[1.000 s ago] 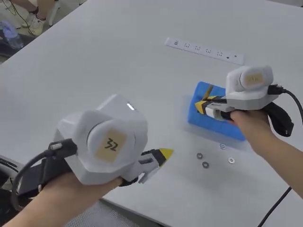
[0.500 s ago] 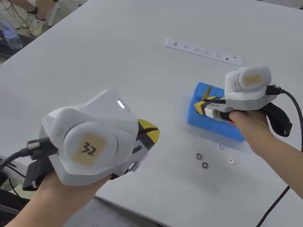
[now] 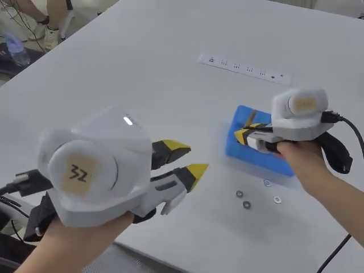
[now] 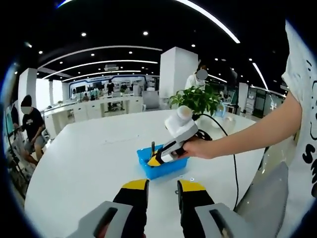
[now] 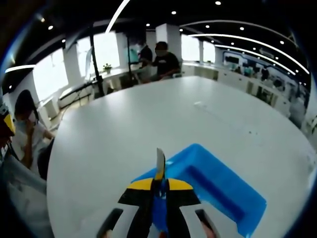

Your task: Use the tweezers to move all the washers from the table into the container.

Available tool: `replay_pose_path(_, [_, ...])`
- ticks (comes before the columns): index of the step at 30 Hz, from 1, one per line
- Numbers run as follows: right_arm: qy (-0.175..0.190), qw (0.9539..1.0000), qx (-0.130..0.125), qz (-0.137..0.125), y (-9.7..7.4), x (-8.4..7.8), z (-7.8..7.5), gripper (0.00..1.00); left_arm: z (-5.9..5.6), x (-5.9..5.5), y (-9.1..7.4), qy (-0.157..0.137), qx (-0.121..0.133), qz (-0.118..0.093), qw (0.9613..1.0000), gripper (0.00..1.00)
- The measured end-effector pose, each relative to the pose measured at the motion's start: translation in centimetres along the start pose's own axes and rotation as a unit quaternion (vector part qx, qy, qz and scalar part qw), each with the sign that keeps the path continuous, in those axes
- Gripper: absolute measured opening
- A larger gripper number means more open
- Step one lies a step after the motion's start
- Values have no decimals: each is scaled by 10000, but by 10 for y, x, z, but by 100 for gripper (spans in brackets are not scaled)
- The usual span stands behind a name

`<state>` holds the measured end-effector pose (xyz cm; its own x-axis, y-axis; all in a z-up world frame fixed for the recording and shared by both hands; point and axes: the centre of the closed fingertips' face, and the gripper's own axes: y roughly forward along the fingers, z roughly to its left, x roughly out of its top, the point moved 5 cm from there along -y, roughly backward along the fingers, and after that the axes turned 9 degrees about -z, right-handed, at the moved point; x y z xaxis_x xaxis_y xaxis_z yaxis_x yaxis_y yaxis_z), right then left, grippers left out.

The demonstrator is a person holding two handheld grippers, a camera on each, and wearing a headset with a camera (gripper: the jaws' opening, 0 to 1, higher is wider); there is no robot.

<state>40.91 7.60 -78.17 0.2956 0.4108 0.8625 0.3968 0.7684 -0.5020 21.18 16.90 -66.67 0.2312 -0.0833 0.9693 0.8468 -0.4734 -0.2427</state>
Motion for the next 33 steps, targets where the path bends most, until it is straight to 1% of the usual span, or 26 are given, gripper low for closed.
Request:
replay_pose_path(1, [-4, 10000, -4, -32, -2, 2, 0, 5, -1, 1, 1, -52, 18, -57, 10000, 29])
replay_pose_path(2, [-3, 10000, -8, -54, -3, 3, 0, 5, 0, 1, 1, -97, 11, -57, 9999, 35])
replay_pose_path(4, [-16, 9999, -27, -130, -8, 7, 0, 5, -1, 1, 2, -176, -8, -88, 9998, 42])
replay_pose_path(5, [-29, 9999, -36, -154, -10, 8, 1, 5, -1, 2, 2, -210, 25, -150, 9997, 49])
replay_pose_path(8, [-51, 9995, -68, -308, -20, 13, 1, 5, -1, 0, 4, -292, 34, -130, 9995, 63])
replay_pose_path(9, [-55, 9993, -79, -356, -23, 16, 2, 5, -1, -2, 4, -321, 76, -125, 9994, 68])
replay_pose_path(10, [-42, 9992, -79, -389, -26, 18, 3, 5, -1, -3, 4, -313, 68, -117, 9994, 73])
replay_pose_path(13, [-30, 9987, -80, -504, -36, 23, 4, 5, -1, -6, 5, -249, 153, -102, 9995, 85])
replay_pose_path(14, [-24, 9985, -77, -539, -37, 25, 5, 5, 1, -6, 5, -261, 261, -111, 9993, 93])
replay_pose_path(15, [-2, 9981, -63, -612, -41, 28, 7, 5, 1, -6, 5, -255, 291, -127, 9992, 97])
replay_pose_path(16, [16, 9978, -52, -658, -43, 30, 9, 5, 1, -6, 5, -253, 313, -149, 9991, 99])
replay_pose_path(17, [42, 9974, -47, -718, -48, 33, 11, 5, 1, -6, 4, -261, 310, -131, 9991, 97])
replay_pose_path(19, [67, 9966, -31, -826, -57, 39, 15, 5, 2, -9, 5, -319, 314, -36, 9990, 99])
replay_pose_path(21, [82, 9957, 0, -919, -63, 42, 22, 5, 1, -14, 5, -342, 294, 101, 9989, 99])
replay_pose_path(24, [82, 9949, 64, -1003, -71, 43, 33, 5, 2, -16, 4, -262, 345, 149, 9989, 99])
replay_pose_path(26, [-9, 9951, 109, -987, -76, 40, 43, 5, 3, -19, 4, -271, 381, 201, 9987, 99])
replay_pose_path(28, [-145, 9956, 136, -912, -76, 34, 45, 5, 3, -21, 3, -264, 402, 227, 9986, 99])
replay_pose_path(32, [-140, 9966, 208, -785, -79, 19, 61, 5, 3, -24, 2, -298, 423, 259, 9983, 99])
replay_pose_path(33, [-134, 9967, 212, -773, -80, 17, 62, 5, 3, -24, 2, -270, 414, 268, 9984, 99])
